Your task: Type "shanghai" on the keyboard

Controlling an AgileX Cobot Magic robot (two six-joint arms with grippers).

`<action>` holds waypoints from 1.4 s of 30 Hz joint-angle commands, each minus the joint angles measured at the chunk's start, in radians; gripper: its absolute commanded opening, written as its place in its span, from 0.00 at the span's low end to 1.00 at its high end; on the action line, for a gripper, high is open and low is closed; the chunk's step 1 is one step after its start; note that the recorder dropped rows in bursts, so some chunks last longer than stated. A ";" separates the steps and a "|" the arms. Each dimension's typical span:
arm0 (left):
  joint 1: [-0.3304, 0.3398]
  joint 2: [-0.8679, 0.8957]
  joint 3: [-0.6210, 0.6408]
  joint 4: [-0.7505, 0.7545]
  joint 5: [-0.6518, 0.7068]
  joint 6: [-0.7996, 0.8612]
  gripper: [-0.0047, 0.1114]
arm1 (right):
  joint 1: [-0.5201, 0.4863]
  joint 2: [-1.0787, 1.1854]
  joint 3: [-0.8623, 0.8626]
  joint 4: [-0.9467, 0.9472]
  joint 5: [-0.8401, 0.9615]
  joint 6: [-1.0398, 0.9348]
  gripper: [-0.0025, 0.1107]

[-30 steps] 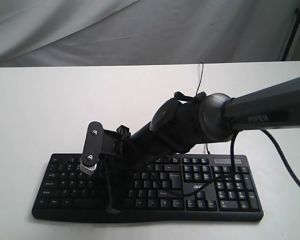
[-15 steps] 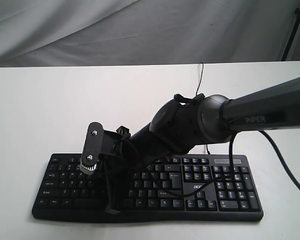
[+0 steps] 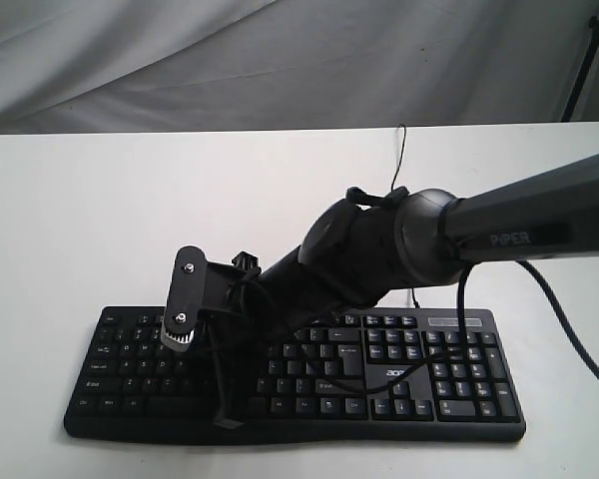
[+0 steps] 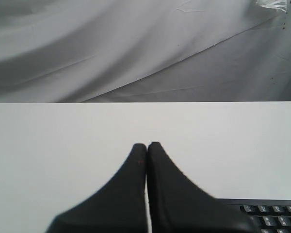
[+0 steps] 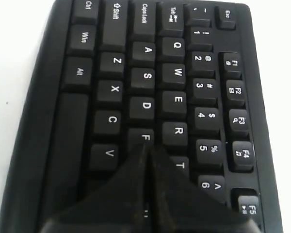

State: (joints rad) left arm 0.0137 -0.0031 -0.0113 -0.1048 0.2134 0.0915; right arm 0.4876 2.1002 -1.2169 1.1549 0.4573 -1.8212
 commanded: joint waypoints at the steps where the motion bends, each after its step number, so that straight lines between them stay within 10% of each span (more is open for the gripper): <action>1: -0.004 0.003 0.001 -0.004 0.000 -0.001 0.05 | 0.003 0.005 -0.007 -0.006 0.002 -0.011 0.02; 42: -0.004 0.003 0.001 -0.004 0.000 -0.001 0.05 | -0.003 -0.052 -0.007 -0.139 0.025 0.105 0.02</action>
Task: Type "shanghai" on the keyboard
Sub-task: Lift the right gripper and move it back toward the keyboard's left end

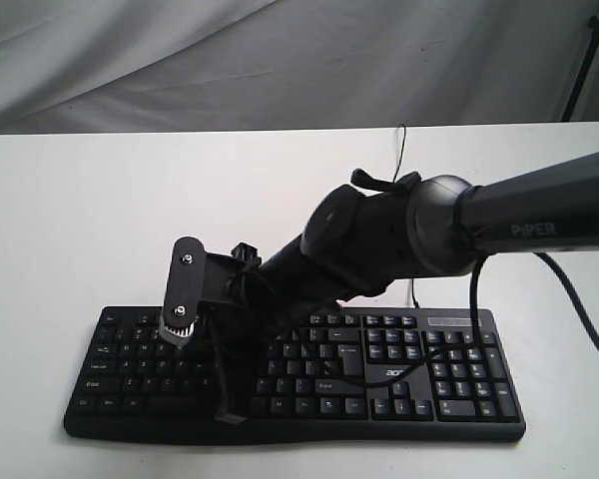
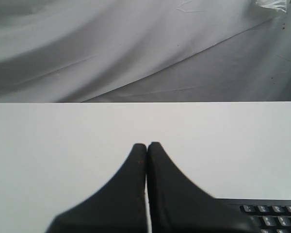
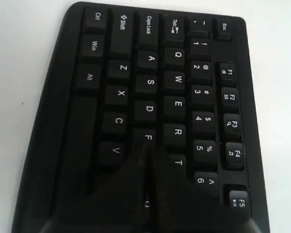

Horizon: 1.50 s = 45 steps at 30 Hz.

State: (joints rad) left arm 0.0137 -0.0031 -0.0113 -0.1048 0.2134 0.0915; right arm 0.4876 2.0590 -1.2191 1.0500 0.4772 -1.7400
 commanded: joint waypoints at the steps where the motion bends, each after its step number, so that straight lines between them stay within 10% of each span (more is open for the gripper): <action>1: -0.004 0.003 0.001 -0.004 0.000 -0.001 0.05 | -0.009 -0.011 -0.004 -0.034 0.013 0.024 0.02; 45: -0.004 0.003 0.001 -0.004 0.000 -0.001 0.05 | -0.022 0.007 -0.004 -0.099 0.034 0.044 0.02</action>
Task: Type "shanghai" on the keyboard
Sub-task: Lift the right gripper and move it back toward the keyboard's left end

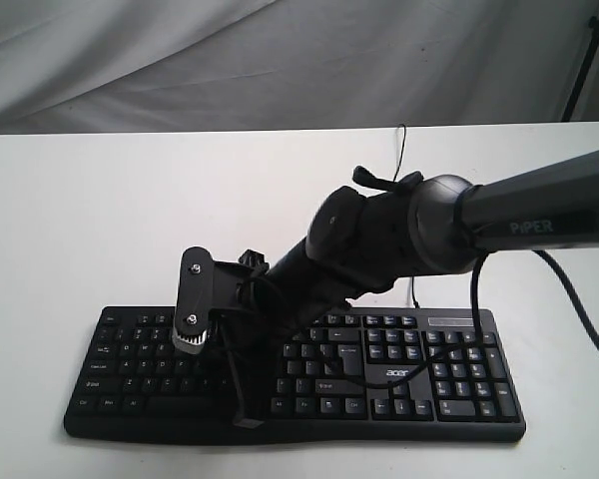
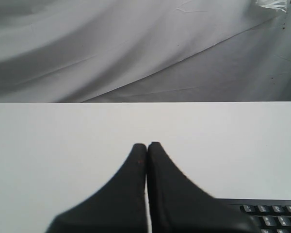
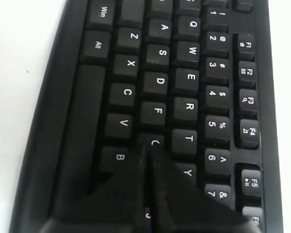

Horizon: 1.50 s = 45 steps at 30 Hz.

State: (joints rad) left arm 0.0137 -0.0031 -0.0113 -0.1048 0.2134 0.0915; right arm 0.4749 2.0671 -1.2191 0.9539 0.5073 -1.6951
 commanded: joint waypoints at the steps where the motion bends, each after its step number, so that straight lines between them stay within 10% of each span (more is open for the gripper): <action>1: -0.004 0.003 0.001 -0.004 0.000 -0.001 0.05 | -0.009 -0.001 -0.004 -0.003 0.004 0.000 0.02; 45: -0.004 0.003 0.001 -0.004 0.000 -0.001 0.05 | 0.062 -0.021 -0.032 0.072 -0.074 0.031 0.02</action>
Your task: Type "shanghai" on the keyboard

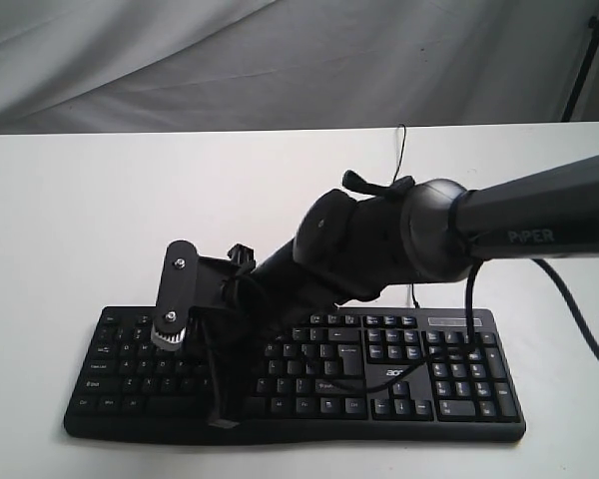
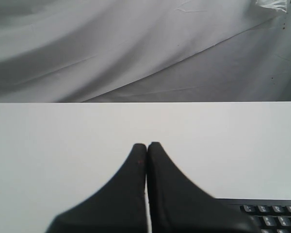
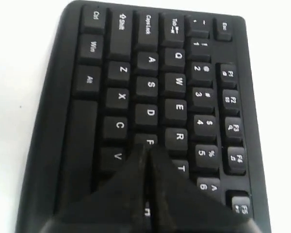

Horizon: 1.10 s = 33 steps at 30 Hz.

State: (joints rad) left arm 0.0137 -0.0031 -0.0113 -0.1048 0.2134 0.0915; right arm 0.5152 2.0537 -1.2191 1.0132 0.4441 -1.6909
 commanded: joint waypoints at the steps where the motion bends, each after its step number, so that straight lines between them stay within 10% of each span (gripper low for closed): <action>1: -0.004 0.003 0.001 -0.004 0.000 -0.001 0.05 | 0.026 -0.003 -0.050 0.013 -0.009 0.048 0.02; 33: -0.004 0.003 0.001 -0.004 0.000 -0.001 0.05 | 0.136 0.152 -0.341 -0.342 0.016 0.472 0.02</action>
State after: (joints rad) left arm 0.0137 -0.0031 -0.0113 -0.1048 0.2134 0.0915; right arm 0.6516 2.2073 -1.5543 0.6798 0.4586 -1.2268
